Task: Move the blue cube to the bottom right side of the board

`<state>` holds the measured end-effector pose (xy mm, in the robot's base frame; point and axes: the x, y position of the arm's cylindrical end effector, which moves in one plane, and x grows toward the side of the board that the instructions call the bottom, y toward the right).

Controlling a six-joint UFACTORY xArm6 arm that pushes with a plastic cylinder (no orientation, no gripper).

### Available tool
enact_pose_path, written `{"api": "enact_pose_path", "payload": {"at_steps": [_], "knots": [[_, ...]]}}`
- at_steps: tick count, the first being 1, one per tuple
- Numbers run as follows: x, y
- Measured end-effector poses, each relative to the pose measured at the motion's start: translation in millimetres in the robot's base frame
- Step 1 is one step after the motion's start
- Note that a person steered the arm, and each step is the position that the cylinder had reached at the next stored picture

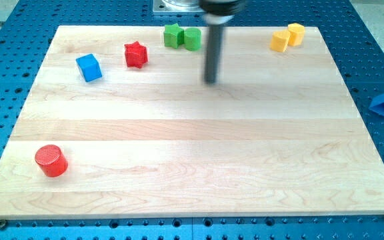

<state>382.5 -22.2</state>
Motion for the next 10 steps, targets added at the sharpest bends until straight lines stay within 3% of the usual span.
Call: {"api": "enact_pose_path", "payload": {"at_steps": [1,2,3,4,7,8,10], "knots": [[60.5,-167.6],[29.9,-267.7],[-42.5,-267.7],[-54.6,-193.1],[13.9,63.0],[20.3,88.0],[-13.5,88.4]]}}
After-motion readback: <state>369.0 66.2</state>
